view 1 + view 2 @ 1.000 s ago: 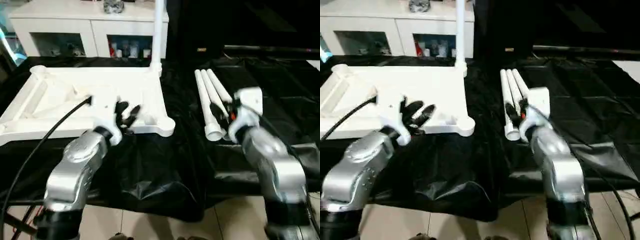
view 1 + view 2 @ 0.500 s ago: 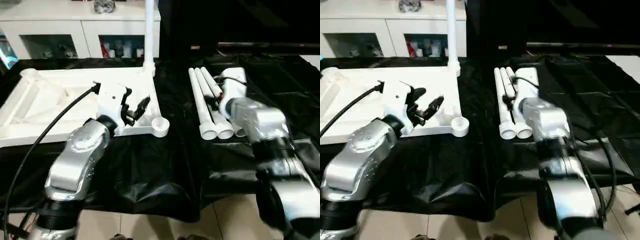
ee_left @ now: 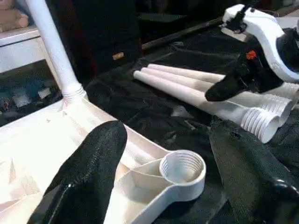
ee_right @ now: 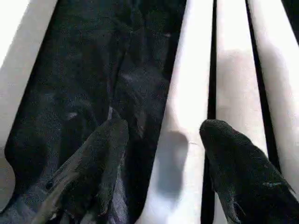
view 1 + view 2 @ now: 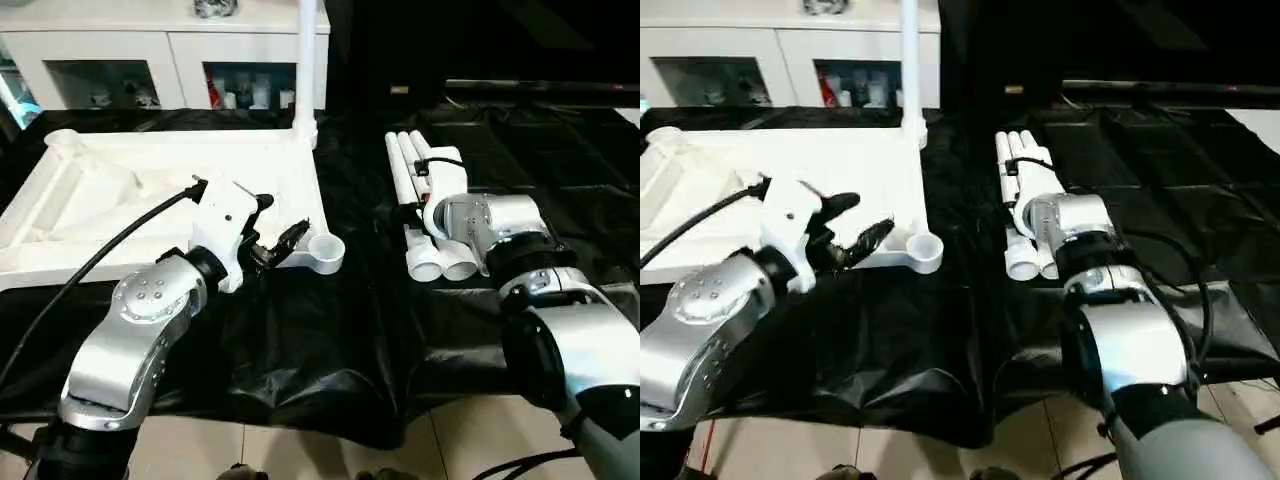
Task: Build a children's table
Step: Pick table leg
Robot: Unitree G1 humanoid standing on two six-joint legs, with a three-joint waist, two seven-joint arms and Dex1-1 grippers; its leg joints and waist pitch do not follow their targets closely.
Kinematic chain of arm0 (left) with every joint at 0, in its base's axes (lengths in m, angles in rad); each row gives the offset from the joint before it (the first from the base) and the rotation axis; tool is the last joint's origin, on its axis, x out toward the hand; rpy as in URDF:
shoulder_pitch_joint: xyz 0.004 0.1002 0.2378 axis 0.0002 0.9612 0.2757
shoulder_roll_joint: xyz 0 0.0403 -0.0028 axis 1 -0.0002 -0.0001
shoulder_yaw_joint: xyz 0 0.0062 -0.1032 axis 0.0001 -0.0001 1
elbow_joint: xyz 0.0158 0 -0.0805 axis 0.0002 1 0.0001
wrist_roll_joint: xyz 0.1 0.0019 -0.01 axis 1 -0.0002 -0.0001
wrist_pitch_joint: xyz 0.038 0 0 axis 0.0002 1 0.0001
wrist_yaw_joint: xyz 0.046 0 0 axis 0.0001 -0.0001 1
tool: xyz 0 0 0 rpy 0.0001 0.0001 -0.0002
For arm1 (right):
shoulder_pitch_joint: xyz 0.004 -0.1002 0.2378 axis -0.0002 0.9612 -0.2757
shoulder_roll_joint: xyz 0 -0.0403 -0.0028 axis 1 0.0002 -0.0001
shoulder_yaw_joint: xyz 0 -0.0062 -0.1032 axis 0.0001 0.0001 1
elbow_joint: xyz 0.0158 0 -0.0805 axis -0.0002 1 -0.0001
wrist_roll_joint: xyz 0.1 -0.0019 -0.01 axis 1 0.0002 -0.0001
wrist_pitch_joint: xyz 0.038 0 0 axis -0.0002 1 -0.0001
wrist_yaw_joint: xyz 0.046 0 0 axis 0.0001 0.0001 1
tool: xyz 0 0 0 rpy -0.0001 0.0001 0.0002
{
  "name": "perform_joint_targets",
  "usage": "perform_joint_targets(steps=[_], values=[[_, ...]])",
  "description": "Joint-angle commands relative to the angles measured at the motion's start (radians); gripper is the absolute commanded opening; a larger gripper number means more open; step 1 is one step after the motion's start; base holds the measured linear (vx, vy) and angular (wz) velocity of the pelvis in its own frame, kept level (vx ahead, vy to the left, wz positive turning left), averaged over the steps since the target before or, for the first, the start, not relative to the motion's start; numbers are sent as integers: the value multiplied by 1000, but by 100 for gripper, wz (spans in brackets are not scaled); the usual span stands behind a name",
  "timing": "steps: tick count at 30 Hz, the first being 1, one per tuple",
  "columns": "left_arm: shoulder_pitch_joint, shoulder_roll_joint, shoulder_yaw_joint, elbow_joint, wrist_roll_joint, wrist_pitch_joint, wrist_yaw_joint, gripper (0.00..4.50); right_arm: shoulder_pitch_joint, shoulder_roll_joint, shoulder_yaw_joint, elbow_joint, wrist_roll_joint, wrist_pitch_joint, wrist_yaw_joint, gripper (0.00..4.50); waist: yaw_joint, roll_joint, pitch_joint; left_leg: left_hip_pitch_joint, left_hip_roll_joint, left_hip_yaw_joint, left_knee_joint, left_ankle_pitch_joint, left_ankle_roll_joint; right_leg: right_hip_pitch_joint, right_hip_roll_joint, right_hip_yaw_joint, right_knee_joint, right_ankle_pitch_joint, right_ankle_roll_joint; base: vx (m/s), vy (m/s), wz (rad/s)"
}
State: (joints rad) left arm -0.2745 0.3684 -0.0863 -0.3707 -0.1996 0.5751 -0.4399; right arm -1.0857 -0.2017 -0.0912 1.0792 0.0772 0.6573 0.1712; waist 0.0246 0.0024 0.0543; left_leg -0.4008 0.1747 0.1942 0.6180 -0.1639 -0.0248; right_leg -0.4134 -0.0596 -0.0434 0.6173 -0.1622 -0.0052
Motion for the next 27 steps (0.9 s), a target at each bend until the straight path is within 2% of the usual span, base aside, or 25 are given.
perform_joint_targets(steps=[1,5,6,7,9,13,16,17,21,27], values=[[5,10,-4,-18,0,14,-10,333,-34,0,-18,25,-1,-21,-15,285,-2,2,-69,35,44,-26,-67,-318,-62,33,-64,35,-69,-305,-176,0,0,0],[7,21,-1,-36,-20,31,-36,333,-72,-11,-39,102,1,-70,-38,285,0,8,-68,37,43,-27,-67,-347,-70,28,-63,35,-70,-322,-171,0,0,0],[7,29,-6,-48,-25,43,-43,333,-75,-15,-42,119,4,-74,-37,285,1,11,-68,38,43,-27,-68,-352,-73,26,-62,35,-71,-311,-172,0,0,0],[7,30,-6,-48,-25,44,-44,333,-75,-15,-42,120,4,-74,-37,285,1,9,-69,37,43,-27,-68,-350,-72,29,-61,35,-67,-294,-176,0,0,0],[12,38,-9,-62,-32,54,-50,333,-73,-16,-38,134,0,-79,-35,285,4,16,-70,35,43,-27,-67,-336,-69,30,-61,35,-64,-263,-186,0,0,0],[32,54,-8,-94,-41,74,-58,333,-70,-21,-43,163,-4,-92,-39,285,4,12,-64,30,42,-26,-68,-330,-60,33,-61,36,-64,-255,-194,0,0,0],[50,67,-4,-124,-48,93,-65,333,-70,-27,-54,183,-4,-106,-51,285,3,13,-57,32,41,-27,-69,-355,-60,28,-60,35,-67,-293,-186,0,0,0],[58,73,0,-141,-54,106,-66,333,-71,-30,-57,191,-3,-108,-53,285,5,16,-50,32,41,-28,-72,-368,-62,24,-61,36,-70,-309,-182,0,0,0],[77,92,4,-167,-63,124,-72,333,-67,-34,-60,205,-1,-103,-53,285,2,15,-47,35,40,-30,-73,-399,-65,21,-58,34,-73,-348,-169,0,0,0],[84,115,16,-183,-71,138,-85,333,-61,-30,-72,220,8,-73,-30,285,3,18,-45,35,40,-30,-73,-394,-61,22,-59,35,-72,-344,-175,0,0,0]])
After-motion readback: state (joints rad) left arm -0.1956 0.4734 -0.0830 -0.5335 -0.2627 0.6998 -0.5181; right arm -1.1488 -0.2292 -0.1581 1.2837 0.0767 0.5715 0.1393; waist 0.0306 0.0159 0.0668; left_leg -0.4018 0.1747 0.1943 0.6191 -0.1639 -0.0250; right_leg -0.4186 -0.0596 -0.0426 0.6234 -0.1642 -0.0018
